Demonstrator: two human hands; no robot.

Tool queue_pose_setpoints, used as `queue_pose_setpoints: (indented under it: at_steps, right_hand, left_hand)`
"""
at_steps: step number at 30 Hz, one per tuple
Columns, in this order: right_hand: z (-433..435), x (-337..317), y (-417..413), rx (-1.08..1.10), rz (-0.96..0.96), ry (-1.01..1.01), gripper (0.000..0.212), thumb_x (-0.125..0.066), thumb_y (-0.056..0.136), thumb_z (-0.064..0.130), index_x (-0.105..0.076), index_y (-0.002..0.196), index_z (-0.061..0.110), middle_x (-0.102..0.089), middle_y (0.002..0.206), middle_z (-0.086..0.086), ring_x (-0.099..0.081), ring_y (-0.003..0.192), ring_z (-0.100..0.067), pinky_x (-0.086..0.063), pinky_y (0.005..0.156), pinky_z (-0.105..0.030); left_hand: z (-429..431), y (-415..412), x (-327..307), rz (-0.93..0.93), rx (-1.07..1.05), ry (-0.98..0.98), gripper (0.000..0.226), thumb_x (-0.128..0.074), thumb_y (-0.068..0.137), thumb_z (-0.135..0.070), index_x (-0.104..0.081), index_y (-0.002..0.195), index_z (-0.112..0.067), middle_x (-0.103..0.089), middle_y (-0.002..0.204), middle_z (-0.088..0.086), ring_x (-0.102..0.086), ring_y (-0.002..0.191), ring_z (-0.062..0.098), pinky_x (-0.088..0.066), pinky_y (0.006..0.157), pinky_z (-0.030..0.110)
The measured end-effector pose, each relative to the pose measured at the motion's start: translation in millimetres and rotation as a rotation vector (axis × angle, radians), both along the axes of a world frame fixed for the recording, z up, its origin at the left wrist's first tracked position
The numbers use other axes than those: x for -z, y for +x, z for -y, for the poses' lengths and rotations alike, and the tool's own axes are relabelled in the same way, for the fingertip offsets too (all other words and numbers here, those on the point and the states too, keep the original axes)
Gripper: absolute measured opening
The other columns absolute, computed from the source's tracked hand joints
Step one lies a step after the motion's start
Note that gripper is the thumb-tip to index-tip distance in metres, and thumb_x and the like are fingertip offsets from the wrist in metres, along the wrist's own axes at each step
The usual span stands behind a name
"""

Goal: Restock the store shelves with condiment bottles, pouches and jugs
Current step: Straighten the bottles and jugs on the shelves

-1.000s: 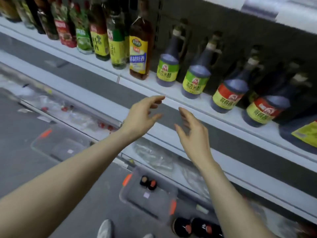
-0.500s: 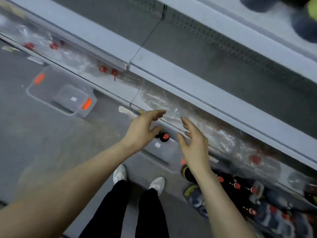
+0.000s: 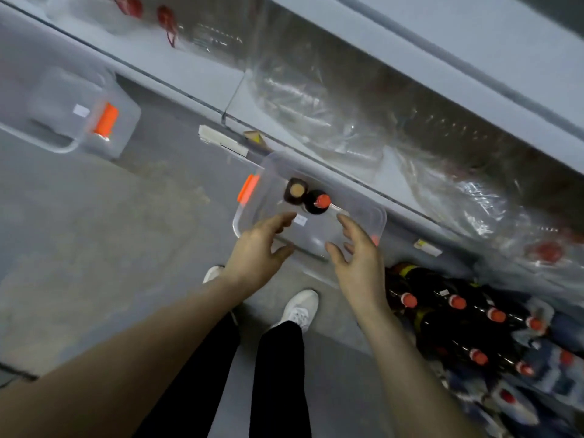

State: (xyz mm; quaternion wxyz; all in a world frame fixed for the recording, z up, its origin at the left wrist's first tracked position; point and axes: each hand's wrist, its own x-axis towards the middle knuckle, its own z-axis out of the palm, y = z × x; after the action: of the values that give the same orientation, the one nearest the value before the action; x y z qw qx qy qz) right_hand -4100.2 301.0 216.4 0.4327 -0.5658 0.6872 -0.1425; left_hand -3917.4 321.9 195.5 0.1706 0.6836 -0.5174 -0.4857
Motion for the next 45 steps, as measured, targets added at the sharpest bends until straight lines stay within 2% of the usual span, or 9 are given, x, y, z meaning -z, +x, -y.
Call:
queue_pose_setpoints:
  at_steps: [11, 18, 23, 27, 32, 37, 41, 43, 45]
  right_hand:
    - [13, 177, -30, 0.039, -0.034, 0.094, 0.055, -0.067, 0.095, 0.011, -0.049, 0.147, 0.017, -0.054, 0.147, -0.004, -0.051, 0.134, -0.017, -0.044, 0.11, -0.033]
    - [40, 265, -31, 0.071, -0.015, 0.047, 0.063, -0.071, 0.093, 0.019, -0.044, 0.149, 0.015, -0.055, 0.145, -0.006, -0.052, 0.134, -0.02, -0.045, 0.109, -0.045]
    - [57, 300, -27, 0.068, 0.039, -0.056, 0.053, -0.074, 0.09, 0.025, -0.054, 0.138, 0.016, -0.063, 0.134, 0.001, -0.057, 0.125, -0.015, -0.049, 0.104, -0.042]
    - [61, 319, -23, 0.077, 0.066, -0.113, 0.041, -0.074, 0.09, 0.029, -0.062, 0.126, 0.015, -0.065, 0.125, 0.002, -0.059, 0.119, -0.014, -0.05, 0.1, -0.033]
    - [64, 326, -19, 0.032, 0.081, -0.123, 0.04, -0.068, 0.093, 0.033, -0.06, 0.126, 0.012, -0.065, 0.122, 0.0, -0.06, 0.114, -0.015, -0.046, 0.095, -0.021]
    - [65, 322, -27, 0.011, 0.047, -0.083, 0.039, -0.068, 0.092, 0.035, -0.062, 0.12, 0.009, -0.06, 0.104, 0.012, -0.053, 0.095, 0.004, -0.035, 0.081, 0.001]
    - [54, 302, -31, 0.069, 0.05, 0.005, 0.031, -0.072, 0.092, 0.028, -0.067, 0.116, 0.008, -0.067, 0.099, 0.006, -0.056, 0.086, 0.015, -0.034, 0.073, 0.004]
    - [47, 285, -32, 0.115, 0.062, 0.021, 0.032, -0.073, 0.092, 0.025, -0.068, 0.118, 0.007, -0.071, 0.11, -0.005, -0.062, 0.097, -0.001, -0.035, 0.072, 0.005]
    - [41, 261, -32, 0.151, 0.116, 0.03, 0.033, -0.073, 0.092, 0.024, -0.066, 0.12, 0.008, -0.071, 0.115, -0.006, -0.065, 0.106, -0.012, -0.041, 0.079, 0.0]
  left_hand:
    - [21, -30, 181, 0.017, 0.027, 0.11, 0.068, -0.072, 0.089, -0.015, -0.04, 0.149, -0.021, -0.054, 0.141, 0.005, -0.056, 0.123, 0.019, -0.049, 0.102, 0.037]
    - [40, -58, 263, -0.018, 0.054, 0.167, 0.078, -0.071, 0.09, -0.017, -0.028, 0.155, -0.021, -0.046, 0.151, 0.005, -0.048, 0.134, 0.022, -0.043, 0.11, 0.041]
    - [44, -68, 292, -0.03, 0.05, 0.163, 0.087, -0.071, 0.09, -0.017, -0.016, 0.158, -0.022, -0.041, 0.154, 0.005, -0.047, 0.135, 0.023, -0.043, 0.109, 0.042]
    - [44, -70, 306, -0.046, 0.057, 0.156, 0.091, -0.071, 0.09, -0.014, -0.012, 0.158, -0.023, -0.041, 0.154, 0.005, -0.047, 0.134, 0.024, -0.044, 0.108, 0.041]
    - [45, -67, 314, -0.055, 0.092, 0.161, 0.095, -0.07, 0.09, -0.014, -0.005, 0.159, -0.024, -0.04, 0.154, 0.008, -0.046, 0.136, 0.025, -0.044, 0.108, 0.043]
    - [41, -66, 311, -0.077, 0.107, 0.159, 0.095, -0.071, 0.089, -0.014, -0.007, 0.159, -0.024, -0.04, 0.155, 0.006, -0.047, 0.136, 0.025, -0.045, 0.107, 0.041]
    - [35, -64, 295, -0.071, 0.178, 0.173, 0.096, -0.072, 0.088, -0.013, -0.009, 0.159, -0.02, -0.039, 0.155, 0.009, -0.045, 0.137, 0.027, -0.045, 0.106, 0.042]
    - [32, -63, 282, -0.076, 0.189, 0.171, 0.096, -0.073, 0.086, -0.01, -0.011, 0.159, -0.02, -0.043, 0.152, 0.01, -0.048, 0.134, 0.028, -0.047, 0.103, 0.039]
    - [29, -59, 264, -0.091, 0.176, 0.15, 0.093, -0.074, 0.084, -0.006, -0.018, 0.157, -0.019, -0.05, 0.146, 0.009, -0.052, 0.129, 0.025, -0.046, 0.1, 0.029]
